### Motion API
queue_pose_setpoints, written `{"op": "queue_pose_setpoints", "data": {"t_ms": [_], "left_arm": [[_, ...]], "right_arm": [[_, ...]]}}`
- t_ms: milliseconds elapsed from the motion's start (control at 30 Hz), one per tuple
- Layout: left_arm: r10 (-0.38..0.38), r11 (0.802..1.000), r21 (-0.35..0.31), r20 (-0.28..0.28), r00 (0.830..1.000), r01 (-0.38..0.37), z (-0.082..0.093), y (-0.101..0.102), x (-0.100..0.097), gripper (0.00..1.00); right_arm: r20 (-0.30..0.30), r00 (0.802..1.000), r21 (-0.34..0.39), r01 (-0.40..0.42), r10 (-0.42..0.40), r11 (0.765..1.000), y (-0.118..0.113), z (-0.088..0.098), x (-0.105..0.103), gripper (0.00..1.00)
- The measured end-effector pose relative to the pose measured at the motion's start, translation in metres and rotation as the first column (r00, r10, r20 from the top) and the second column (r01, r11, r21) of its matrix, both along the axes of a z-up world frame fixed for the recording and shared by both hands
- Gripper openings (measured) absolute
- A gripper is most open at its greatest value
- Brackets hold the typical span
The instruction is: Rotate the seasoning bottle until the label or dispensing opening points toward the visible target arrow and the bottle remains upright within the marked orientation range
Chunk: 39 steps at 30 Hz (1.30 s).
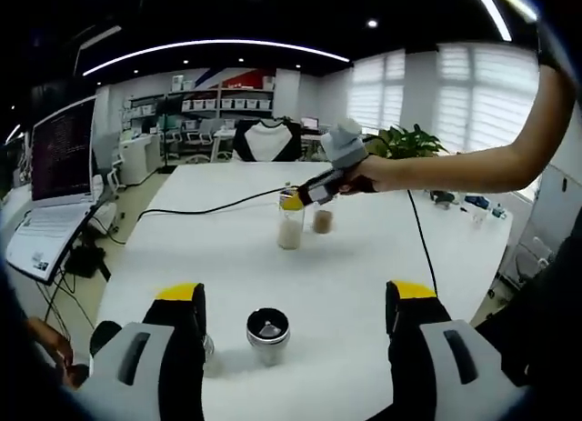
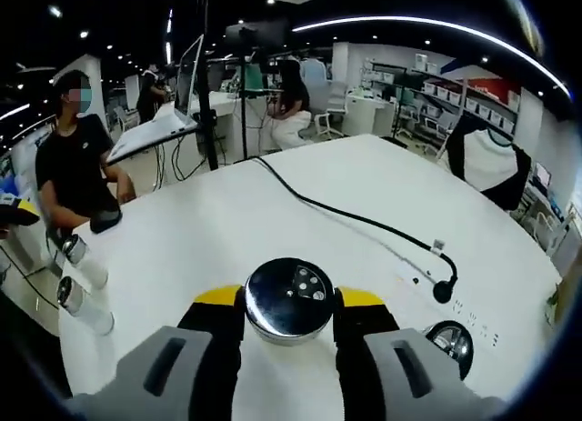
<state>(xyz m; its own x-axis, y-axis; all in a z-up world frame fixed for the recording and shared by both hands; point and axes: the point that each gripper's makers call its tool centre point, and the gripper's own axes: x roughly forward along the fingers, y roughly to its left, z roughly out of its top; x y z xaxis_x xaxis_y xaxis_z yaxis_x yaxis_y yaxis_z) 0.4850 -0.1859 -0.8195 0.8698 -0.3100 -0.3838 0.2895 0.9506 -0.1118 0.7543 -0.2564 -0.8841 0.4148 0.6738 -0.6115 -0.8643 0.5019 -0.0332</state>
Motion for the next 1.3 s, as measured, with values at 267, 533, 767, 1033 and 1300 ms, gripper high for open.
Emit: {"op": "queue_pose_setpoints", "data": {"t_ms": [267, 533, 767, 1033, 1300], "left_arm": [[-0.029, 1.0, -0.007, 0.006, 1.0, 0.029, -0.001, -0.001, -0.007, 0.86], [-0.059, 0.998, -0.022, 0.008, 0.998, 0.059, -0.003, -0.003, -0.018, 0.85], [-0.084, 0.996, -0.028, 0.009, 0.996, 0.084, -0.003, -0.008, -0.031, 0.85], [-0.112, 0.993, -0.032, 0.002, 0.994, 0.112, -0.007, -0.014, -0.046, 0.85], [-0.144, 0.989, -0.033, -0.001, 0.99, 0.144, -0.009, -0.02, -0.053, 0.84]], "right_arm": [[-0.009, 1.0, -0.013, -0.024, 0.024, 1.0, -0.007, -0.002, -0.03, 0.36], [-0.011, 1.0, -0.014, -0.023, 0.023, 1.0, -0.016, -0.004, -0.075, 0.36], [-0.009, 1.0, -0.009, -0.019, 0.019, 1.0, -0.025, -0.004, -0.112, 0.36], [-0.011, 1.0, -0.003, -0.007, 0.007, 1.0, -0.03, -0.002, -0.155, 0.36], [-0.016, 1.0, 0.004, -0.012, 0.012, 1.0, -0.032, 0.0, -0.202, 0.36]]}}
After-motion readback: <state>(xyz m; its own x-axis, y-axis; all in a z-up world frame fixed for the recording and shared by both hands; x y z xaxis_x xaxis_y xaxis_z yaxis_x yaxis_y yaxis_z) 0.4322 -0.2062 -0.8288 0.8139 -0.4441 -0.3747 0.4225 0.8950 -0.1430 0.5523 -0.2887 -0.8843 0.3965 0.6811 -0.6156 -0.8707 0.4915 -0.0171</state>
